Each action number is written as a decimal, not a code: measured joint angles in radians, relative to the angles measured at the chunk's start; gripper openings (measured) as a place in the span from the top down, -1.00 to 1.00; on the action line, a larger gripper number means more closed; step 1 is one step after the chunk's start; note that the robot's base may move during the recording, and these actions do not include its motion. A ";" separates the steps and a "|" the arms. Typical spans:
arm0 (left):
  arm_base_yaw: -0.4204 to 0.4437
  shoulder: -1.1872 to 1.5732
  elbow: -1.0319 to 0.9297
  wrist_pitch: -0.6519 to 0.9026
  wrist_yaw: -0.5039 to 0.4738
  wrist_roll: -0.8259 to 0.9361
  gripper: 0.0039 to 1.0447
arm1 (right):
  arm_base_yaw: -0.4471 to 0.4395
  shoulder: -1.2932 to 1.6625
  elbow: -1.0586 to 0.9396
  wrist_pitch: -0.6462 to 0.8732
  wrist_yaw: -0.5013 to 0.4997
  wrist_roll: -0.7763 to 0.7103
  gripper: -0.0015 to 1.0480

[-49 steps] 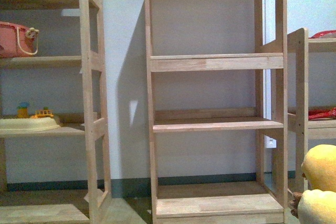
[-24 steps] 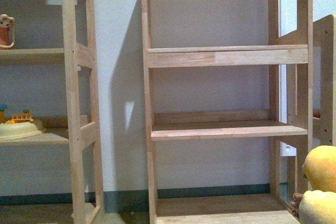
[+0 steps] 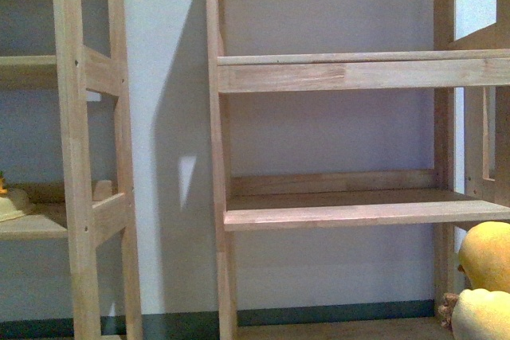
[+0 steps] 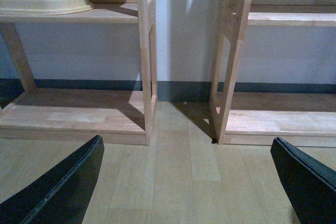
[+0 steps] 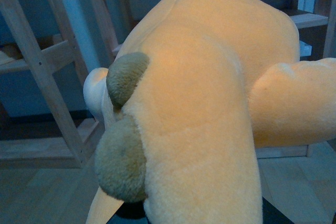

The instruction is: Put away toys

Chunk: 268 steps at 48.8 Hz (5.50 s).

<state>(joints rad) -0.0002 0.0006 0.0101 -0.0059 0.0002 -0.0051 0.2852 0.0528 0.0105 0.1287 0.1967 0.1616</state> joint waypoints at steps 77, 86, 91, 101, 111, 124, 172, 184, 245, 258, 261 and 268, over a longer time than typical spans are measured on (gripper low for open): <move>0.000 0.000 0.000 0.000 0.000 0.000 -0.89 | 0.038 0.036 0.008 -0.010 0.163 -0.090 0.63; 0.000 0.000 0.000 0.000 0.000 0.000 -0.89 | 0.110 0.167 0.151 0.080 0.245 -0.214 0.63; 0.000 0.000 0.000 0.000 0.000 0.000 -0.89 | 0.173 0.225 0.244 0.126 0.269 -0.266 0.63; 0.000 0.000 0.000 0.000 0.000 0.000 -0.89 | 0.251 0.339 0.397 0.178 0.274 -0.370 0.63; 0.000 0.000 0.000 0.000 0.000 0.000 -0.89 | 0.261 0.446 0.594 0.163 0.211 -0.454 0.63; 0.000 0.000 0.000 0.000 0.000 0.000 -0.89 | 0.109 0.595 0.944 0.049 0.040 -0.467 0.63; 0.000 0.000 0.000 0.000 0.000 0.000 -0.89 | -0.080 1.586 2.012 -0.225 -0.207 0.127 0.63; 0.000 0.000 0.000 0.000 0.000 0.000 -0.89 | -0.084 1.691 2.159 -0.311 -0.274 0.237 0.63; 0.000 0.000 0.000 0.000 0.000 0.000 -0.89 | -0.021 2.165 2.879 -0.631 -0.489 0.404 0.15; 0.000 0.000 0.000 0.000 0.000 0.000 -0.89 | -0.020 2.165 2.879 -0.628 -0.474 0.402 -0.61; 0.000 0.000 0.000 0.000 0.000 0.000 -0.89 | -0.023 2.143 2.843 -0.613 -0.470 0.378 -0.91; 0.000 0.000 0.000 0.000 0.000 0.000 -0.89 | -0.037 2.034 2.659 -0.536 -0.471 0.347 -0.99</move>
<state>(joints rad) -0.0006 0.0006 0.0101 -0.0055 0.0002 -0.0051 0.2485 2.0865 2.6694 -0.4076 -0.2741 0.5083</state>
